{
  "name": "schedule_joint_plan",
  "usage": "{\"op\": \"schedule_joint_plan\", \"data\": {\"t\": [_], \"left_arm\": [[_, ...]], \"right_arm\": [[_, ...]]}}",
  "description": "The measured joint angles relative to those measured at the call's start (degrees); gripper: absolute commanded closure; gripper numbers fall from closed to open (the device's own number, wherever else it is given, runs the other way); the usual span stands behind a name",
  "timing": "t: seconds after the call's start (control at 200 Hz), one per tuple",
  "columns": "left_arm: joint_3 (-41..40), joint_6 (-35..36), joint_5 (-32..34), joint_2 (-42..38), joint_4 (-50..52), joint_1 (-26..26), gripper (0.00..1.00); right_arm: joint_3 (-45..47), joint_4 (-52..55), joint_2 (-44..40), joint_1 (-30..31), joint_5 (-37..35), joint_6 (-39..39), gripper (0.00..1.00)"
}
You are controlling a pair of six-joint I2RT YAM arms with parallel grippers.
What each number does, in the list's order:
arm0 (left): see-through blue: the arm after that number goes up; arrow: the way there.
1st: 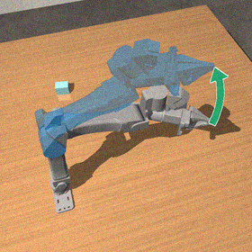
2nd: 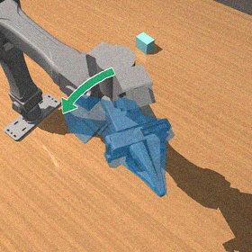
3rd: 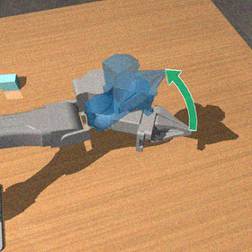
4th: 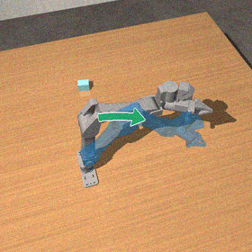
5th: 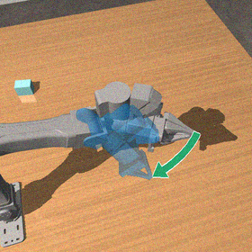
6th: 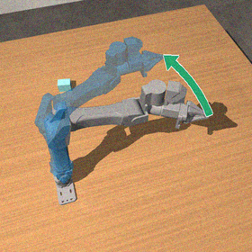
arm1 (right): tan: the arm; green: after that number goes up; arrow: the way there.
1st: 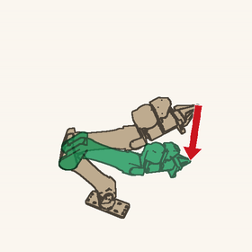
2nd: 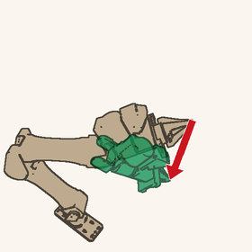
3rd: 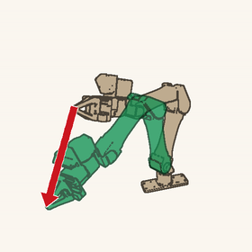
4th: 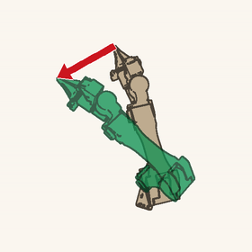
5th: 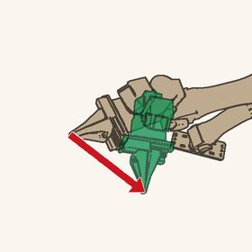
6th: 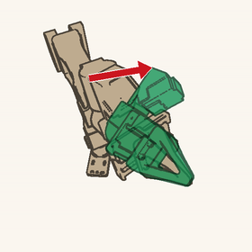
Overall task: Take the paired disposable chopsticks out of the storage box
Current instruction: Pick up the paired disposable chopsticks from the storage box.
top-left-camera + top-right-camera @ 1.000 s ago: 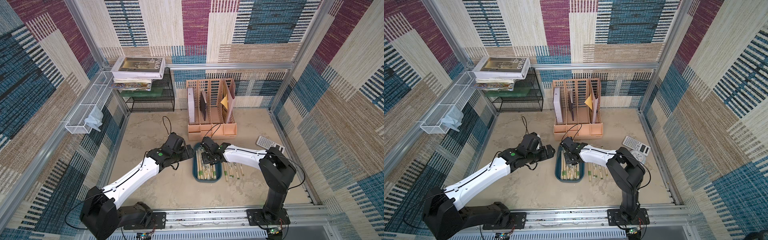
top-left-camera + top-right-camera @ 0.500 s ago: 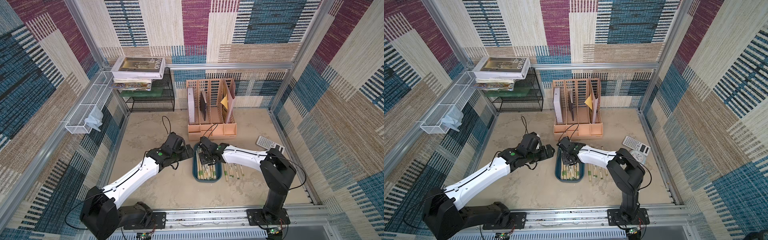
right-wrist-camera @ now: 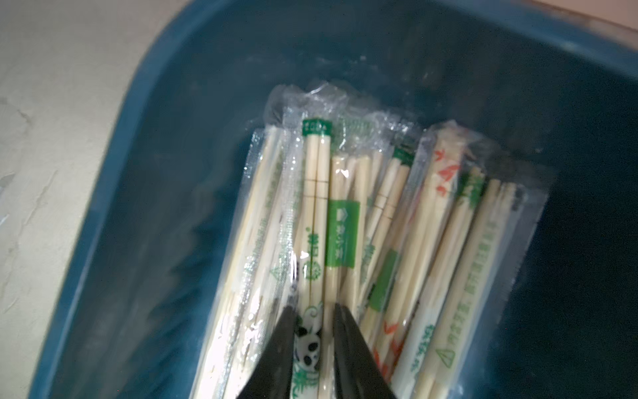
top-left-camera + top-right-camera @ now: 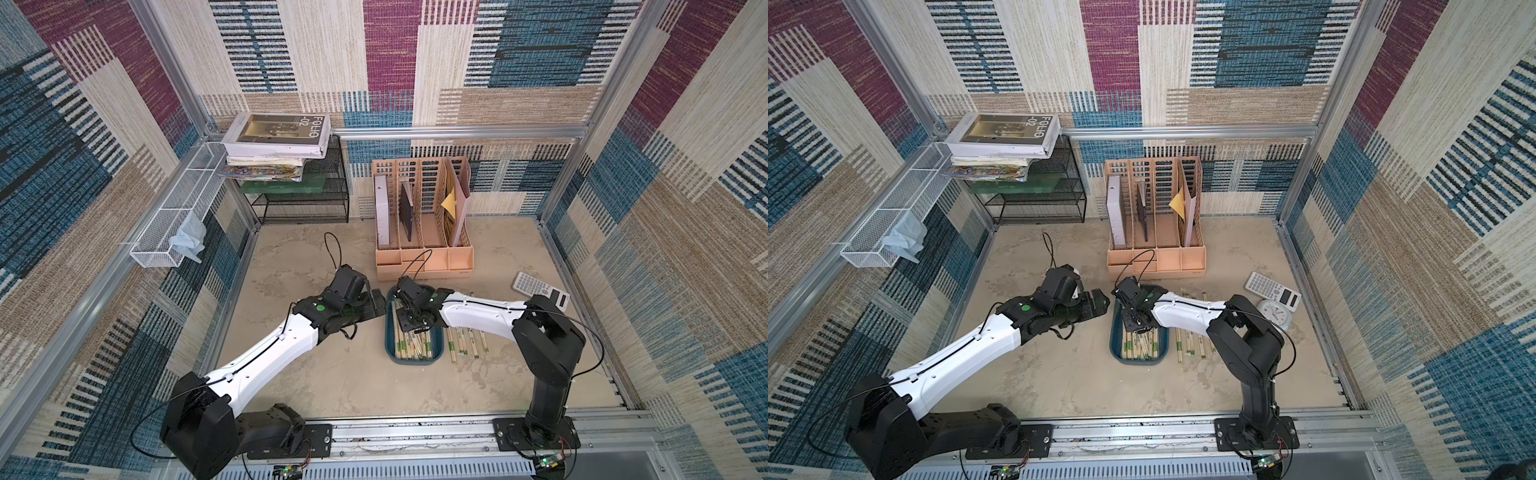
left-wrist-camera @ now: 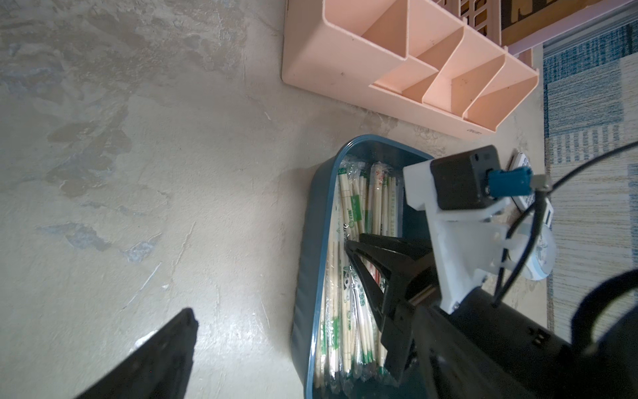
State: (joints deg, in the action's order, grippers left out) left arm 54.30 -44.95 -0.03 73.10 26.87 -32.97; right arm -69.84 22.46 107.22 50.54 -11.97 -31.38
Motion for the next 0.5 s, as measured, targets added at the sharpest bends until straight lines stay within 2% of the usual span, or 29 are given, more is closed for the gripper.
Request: {"op": "schedule_joint_plan", "data": {"t": [0.15,0.345,0.501], "left_arm": [[-0.2,-0.02,-0.15,0.02,-0.22,0.0,0.01],[-0.33,-0.04,-0.22,0.02,-0.26,0.0,0.01],[-0.31,-0.04,-0.44,0.04,-0.31,0.0,0.01]], "right_arm": [[-0.26,-0.52,0.79,-0.02,-0.22,0.0,0.76],[0.02,-1.2,0.63,-0.09,-0.63,-0.02,0.9],[0.35,-0.04,-0.94,-0.07,-0.2,-0.17,0.91]]}}
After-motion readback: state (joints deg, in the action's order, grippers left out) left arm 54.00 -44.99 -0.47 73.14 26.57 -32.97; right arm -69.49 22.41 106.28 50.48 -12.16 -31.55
